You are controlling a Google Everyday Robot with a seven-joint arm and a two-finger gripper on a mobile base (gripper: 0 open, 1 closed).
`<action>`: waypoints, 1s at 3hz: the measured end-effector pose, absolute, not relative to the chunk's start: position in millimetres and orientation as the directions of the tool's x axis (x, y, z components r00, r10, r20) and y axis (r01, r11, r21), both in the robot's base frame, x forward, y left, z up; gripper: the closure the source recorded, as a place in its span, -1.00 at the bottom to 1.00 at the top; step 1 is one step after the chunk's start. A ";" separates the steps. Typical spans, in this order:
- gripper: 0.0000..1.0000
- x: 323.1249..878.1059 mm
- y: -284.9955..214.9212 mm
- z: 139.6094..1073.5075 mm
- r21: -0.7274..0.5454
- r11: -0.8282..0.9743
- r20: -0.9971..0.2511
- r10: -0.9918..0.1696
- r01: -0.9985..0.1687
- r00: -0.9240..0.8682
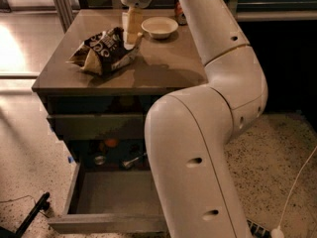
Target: Place brown chip bag into middle drawer
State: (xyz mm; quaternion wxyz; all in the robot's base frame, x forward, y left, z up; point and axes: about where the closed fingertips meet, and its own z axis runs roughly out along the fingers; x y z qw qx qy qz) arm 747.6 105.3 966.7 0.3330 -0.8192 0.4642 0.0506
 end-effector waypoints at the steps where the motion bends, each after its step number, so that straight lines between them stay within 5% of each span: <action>1: -1.00 751.4 113.1 959.7 -0.500 -0.359 -0.387 -0.722 -0.788 0.574; 3: -1.00 749.1 144.1 938.5 -0.480 -0.419 -0.401 -0.676 -0.770 0.618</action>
Offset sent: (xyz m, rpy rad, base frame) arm 0.0096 0.0332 -0.0194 -0.0251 0.0419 0.1115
